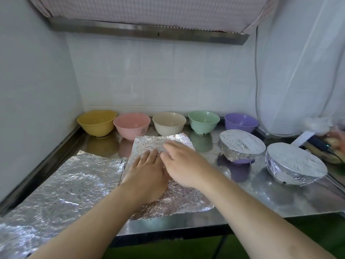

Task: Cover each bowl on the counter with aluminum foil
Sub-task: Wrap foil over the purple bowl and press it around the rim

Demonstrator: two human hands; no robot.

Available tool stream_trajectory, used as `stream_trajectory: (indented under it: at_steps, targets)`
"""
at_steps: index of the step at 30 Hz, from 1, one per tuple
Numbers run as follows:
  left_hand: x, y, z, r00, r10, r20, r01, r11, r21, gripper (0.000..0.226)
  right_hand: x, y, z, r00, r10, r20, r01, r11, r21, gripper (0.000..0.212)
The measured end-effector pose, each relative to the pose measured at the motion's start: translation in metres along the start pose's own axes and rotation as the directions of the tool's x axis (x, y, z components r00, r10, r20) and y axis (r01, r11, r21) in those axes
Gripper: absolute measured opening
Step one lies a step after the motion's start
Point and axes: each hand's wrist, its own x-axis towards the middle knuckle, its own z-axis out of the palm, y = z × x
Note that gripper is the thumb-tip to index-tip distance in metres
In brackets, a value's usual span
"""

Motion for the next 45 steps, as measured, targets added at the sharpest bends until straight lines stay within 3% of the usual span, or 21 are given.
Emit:
stream_trajectory:
  at_steps: [3, 8, 12, 17, 22, 26, 30, 32, 34, 37, 39, 41, 45]
  targets:
    - [-0.002, 0.0, 0.005, 1.0, 0.023, 0.02, -0.024, 0.997, 0.075, 0.074, 0.007, 0.009, 0.022, 0.994, -0.014, 0.104, 0.018, 0.999, -0.043, 0.053]
    - [0.003, -0.011, 0.016, 0.998, 0.0, -0.067, 0.001, 1.0, 0.01, 0.08, 0.005, 0.021, 0.036, 0.999, -0.027, 0.031, 0.032, 0.985, -0.172, 0.058]
    - [0.004, -0.011, 0.018, 0.986, -0.083, -0.145, 0.062, 0.988, -0.143, 0.075, 0.008, 0.026, 0.042, 0.999, -0.029, 0.038, 0.036, 0.976, -0.213, 0.064]
    - [0.003, -0.011, 0.019, 0.989, -0.057, -0.134, 0.042, 0.993, -0.113, 0.09, 0.025, 0.025, 0.037, 0.998, -0.045, 0.044, 0.051, 0.988, -0.147, 0.058]
    - [0.003, -0.017, 0.016, 0.986, 0.039, -0.16, -0.051, 0.996, -0.074, 0.076, 0.027, 0.022, 0.034, 0.991, -0.057, 0.123, 0.074, 0.987, -0.139, 0.06]
    - [0.006, -0.031, 0.006, 0.979, 0.127, -0.159, -0.155, 0.972, -0.177, 0.063, 0.015, 0.014, 0.034, 0.994, 0.095, 0.059, -0.085, 0.984, -0.154, 0.066]
    - [-0.005, -0.019, -0.004, 0.985, -0.065, -0.158, 0.044, 0.99, -0.133, 0.042, 0.005, 0.005, 0.031, 0.973, 0.223, -0.06, -0.231, 0.938, -0.257, 0.074]
    - [-0.015, -0.004, -0.005, 0.987, -0.131, -0.097, 0.117, 0.984, -0.136, 0.05, 0.01, 0.01, 0.032, 0.983, 0.127, -0.134, -0.16, 0.946, -0.28, 0.068]
    - [-0.021, 0.007, 0.004, 0.987, -0.146, -0.065, 0.133, 0.975, -0.177, 0.066, 0.019, 0.017, 0.032, 0.996, -0.004, -0.092, -0.02, 0.966, -0.257, 0.064]
    - [-0.021, 0.012, 0.017, 0.984, -0.132, -0.116, 0.114, 0.982, -0.151, 0.083, 0.022, 0.025, 0.034, 0.994, -0.092, 0.054, 0.1, 0.978, -0.185, 0.056]
    - [-0.015, 0.004, 0.026, 0.989, -0.091, -0.116, 0.077, 0.99, -0.116, 0.084, 0.018, 0.028, 0.035, 0.993, -0.105, 0.046, 0.111, 0.979, -0.169, 0.055]
    - [-0.01, -0.005, 0.026, 0.997, 0.027, -0.075, -0.029, 0.999, -0.023, 0.088, 0.014, 0.029, 0.035, 0.997, -0.067, 0.028, 0.071, 0.984, -0.163, 0.055]
    - [-0.008, -0.015, 0.004, 0.995, 0.075, -0.071, -0.088, 0.975, -0.201, 0.073, 0.007, 0.018, 0.029, 0.997, 0.075, -0.031, -0.081, 0.95, -0.303, 0.057]
